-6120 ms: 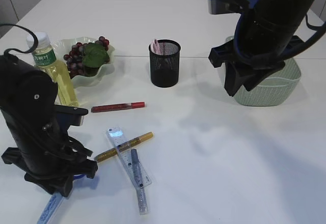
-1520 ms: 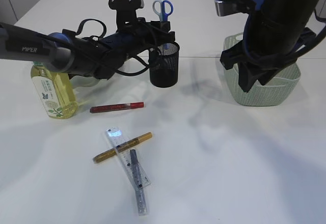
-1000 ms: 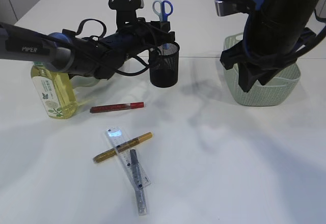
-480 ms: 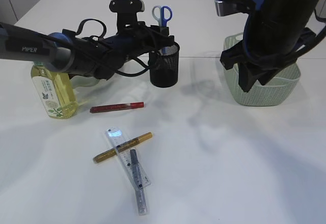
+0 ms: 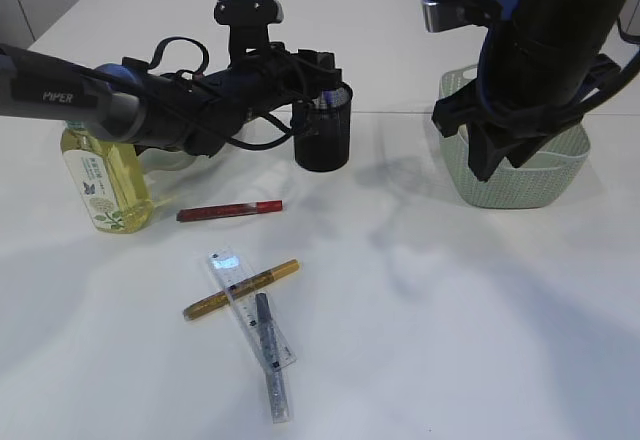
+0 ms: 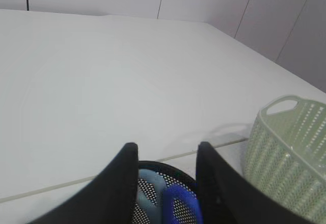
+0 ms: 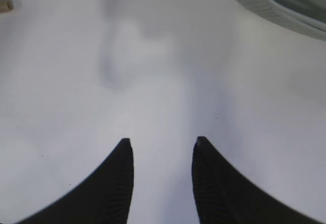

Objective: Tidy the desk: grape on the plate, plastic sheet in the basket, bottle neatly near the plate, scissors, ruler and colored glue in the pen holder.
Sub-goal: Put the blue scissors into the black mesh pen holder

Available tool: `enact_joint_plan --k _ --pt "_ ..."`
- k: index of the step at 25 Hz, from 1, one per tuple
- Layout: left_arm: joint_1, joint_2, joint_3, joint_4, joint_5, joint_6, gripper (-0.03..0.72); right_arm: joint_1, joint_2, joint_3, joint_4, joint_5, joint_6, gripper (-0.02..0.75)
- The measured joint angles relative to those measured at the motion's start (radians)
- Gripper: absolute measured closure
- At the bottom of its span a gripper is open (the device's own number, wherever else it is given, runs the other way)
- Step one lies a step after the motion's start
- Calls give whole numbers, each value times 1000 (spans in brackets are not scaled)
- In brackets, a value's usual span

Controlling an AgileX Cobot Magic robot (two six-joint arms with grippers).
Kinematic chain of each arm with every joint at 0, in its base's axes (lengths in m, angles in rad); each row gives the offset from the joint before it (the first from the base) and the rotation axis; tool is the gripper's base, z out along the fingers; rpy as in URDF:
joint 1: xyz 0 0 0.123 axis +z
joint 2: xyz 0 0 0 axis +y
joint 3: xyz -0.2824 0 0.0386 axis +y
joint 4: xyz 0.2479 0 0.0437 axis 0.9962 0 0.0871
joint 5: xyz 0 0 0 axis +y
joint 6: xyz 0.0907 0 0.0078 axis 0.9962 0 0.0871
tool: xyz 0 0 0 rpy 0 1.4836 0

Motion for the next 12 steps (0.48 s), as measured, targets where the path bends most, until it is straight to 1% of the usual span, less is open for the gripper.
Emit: enact_joint_plan --k 5,8,12 --pt "0 -8 0 0 31 -7 399 0 0 0 0 0 0 426" --pt "0 -43 0 0 96 -7 395 0 0 0 0 0 0 426" --pt "0 -123 0 0 229 -7 394 0 0 0 0 0 1 426"
